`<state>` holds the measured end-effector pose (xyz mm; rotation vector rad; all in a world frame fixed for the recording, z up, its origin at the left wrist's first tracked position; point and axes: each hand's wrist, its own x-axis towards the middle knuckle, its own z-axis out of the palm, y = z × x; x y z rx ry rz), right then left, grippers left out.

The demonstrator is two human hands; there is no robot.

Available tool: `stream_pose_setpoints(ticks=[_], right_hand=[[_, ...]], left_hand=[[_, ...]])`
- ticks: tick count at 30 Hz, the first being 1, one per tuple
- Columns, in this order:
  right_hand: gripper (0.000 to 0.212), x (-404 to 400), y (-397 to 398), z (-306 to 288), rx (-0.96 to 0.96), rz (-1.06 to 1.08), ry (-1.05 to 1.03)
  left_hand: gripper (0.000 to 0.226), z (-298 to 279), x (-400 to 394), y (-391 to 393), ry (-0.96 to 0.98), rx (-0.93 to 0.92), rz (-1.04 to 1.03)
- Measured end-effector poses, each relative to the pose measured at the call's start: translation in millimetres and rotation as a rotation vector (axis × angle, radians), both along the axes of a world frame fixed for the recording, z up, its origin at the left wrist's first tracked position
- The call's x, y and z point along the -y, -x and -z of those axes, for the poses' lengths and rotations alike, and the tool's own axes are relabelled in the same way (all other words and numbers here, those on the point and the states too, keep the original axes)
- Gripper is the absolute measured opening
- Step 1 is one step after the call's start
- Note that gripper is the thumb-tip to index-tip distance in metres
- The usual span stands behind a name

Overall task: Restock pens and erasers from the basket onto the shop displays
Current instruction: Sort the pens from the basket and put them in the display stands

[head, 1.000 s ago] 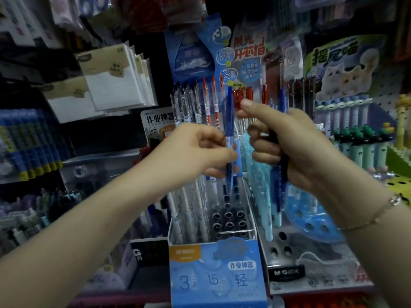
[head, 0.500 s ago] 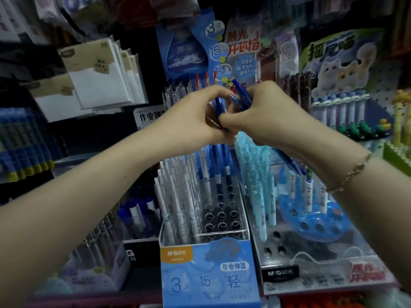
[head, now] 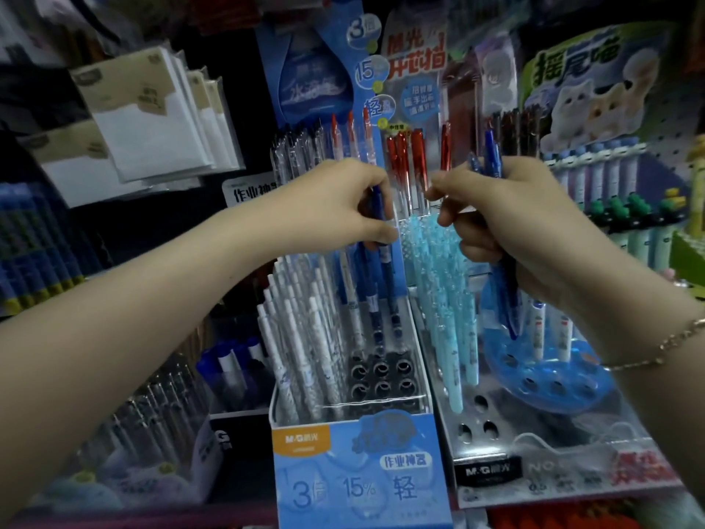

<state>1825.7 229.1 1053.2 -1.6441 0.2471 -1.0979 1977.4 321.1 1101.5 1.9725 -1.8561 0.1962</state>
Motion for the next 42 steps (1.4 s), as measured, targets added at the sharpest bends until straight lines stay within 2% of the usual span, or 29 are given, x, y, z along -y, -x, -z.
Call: stream_pose_setpoints(ticks=[3,5,9,13,14,17,22,26,30,34,37,40,42], right_hand=[[0.019,-2,2,3,0.010,-0.041,-0.054],[0.022,-3,3,5,0.040,-0.081,-0.122],[0.036,-4,3,5,0.150,-0.189,-0.337],[0.042,-4,5,9,0.201,-0.306,-0.530],[0.042,-5,5,10,0.212,-0.353,-0.577],[0.043,-7,6,15,0.234,-0.470,-0.681],[0.042,-7,9,20,0.254,-0.477,-0.731],[0.041,-6,13,21,0.273,-0.463,-0.765],[0.039,-6,16,25,0.272,-0.467,-0.776],[0.039,-6,16,28,0.273,-0.451,-0.790],[0.040,-7,15,29,0.275,-0.440,-0.791],[0.040,-9,13,30,0.264,-0.423,-0.768],[0.040,-10,12,30,0.268,-0.416,-0.761]], left_hand=[[0.018,0,-1,-2,-0.008,-0.041,0.021],[0.019,4,-1,-1,-0.036,-0.003,0.020],[0.024,18,3,6,-0.116,0.361,0.012],[0.033,23,11,12,-0.078,0.604,0.046],[0.034,22,13,13,-0.089,0.586,0.044],[0.034,18,19,14,-0.160,0.360,0.005],[0.016,3,27,9,-0.306,0.153,-0.012],[0.016,-11,35,9,-0.430,0.118,-0.038],[0.018,-14,44,5,-0.435,0.104,-0.070],[0.018,-10,43,5,-0.482,0.157,-0.075],[0.015,-2,39,8,-0.482,0.280,-0.062],[0.019,3,26,14,-0.361,0.514,-0.090],[0.020,6,9,19,-0.187,0.610,-0.121]])
